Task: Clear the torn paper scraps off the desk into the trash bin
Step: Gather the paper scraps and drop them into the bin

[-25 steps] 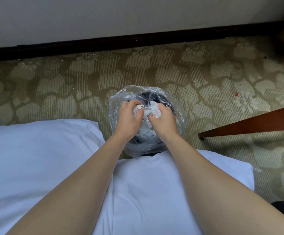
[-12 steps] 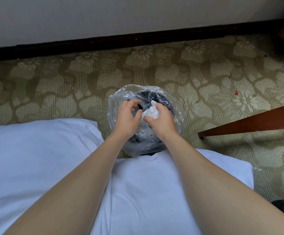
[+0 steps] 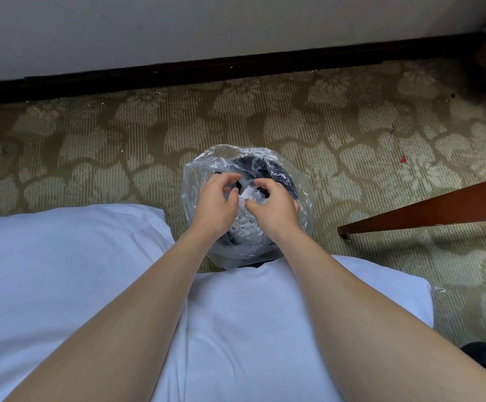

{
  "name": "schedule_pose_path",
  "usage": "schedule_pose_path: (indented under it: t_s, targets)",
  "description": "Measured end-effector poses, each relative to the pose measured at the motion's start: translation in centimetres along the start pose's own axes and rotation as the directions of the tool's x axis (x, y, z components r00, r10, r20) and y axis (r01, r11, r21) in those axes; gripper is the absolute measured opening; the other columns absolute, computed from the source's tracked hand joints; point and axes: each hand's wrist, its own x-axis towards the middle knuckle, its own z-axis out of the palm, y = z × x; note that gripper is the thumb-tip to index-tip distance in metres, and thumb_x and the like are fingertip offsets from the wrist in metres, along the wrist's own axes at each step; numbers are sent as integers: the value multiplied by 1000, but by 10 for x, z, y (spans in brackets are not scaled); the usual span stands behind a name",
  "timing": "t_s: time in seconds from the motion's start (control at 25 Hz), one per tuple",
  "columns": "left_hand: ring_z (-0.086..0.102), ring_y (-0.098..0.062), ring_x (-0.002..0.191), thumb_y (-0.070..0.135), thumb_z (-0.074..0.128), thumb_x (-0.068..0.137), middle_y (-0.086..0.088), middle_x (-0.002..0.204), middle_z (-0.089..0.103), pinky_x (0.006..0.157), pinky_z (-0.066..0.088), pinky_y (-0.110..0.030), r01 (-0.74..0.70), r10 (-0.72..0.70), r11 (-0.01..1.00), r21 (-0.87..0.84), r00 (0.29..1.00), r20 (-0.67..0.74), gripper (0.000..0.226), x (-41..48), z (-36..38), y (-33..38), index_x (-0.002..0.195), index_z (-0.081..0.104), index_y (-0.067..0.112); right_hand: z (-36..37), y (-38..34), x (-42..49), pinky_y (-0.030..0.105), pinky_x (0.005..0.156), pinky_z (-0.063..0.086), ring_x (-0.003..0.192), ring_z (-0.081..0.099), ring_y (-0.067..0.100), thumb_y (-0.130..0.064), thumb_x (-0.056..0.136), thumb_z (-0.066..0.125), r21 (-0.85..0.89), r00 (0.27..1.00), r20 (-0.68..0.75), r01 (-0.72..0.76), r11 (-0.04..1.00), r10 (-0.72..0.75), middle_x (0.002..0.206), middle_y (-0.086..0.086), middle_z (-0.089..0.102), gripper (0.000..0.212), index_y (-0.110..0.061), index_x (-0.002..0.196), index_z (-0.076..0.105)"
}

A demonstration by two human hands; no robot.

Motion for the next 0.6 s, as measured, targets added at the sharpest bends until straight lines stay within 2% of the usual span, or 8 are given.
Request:
schedule_pose_path:
  t_s: [0.2, 0.32, 0.6]
  targets:
    - [55, -10, 102, 3, 48, 97, 3, 115, 58, 90, 44, -21, -16, 15, 1000, 7, 1000, 3, 31, 0, 0, 1, 122, 63, 14, -3, 1, -2, 33, 111, 24, 119, 53, 13, -22, 87, 66, 29, 1000, 20, -7, 1000, 7, 134, -9, 56, 45, -30, 130, 56]
    - [55, -10, 102, 4, 48, 97, 3, 115, 60, 90, 44, -21, -22, 22, 999, 32, 1000, 13, 31, 0, -2, 2, 122, 63, 15, -3, 2, -4, 42, 112, 33, 118, 55, 14, -17, 86, 65, 89, 1000, 27, -15, 996, 12, 132, -8, 58, 45, -28, 129, 57]
    - [54, -16, 114, 13, 50, 99, 1, 123, 61, 99, 45, -34, -98, 81, 980, 174, 991, 104, 31, -26, -15, 19, 127, 61, 17, -39, -5, -45, 44, 107, 39, 111, 57, 15, -20, 87, 63, 47, 998, 32, -53, 997, 52, 131, -12, 59, 45, -34, 129, 55]
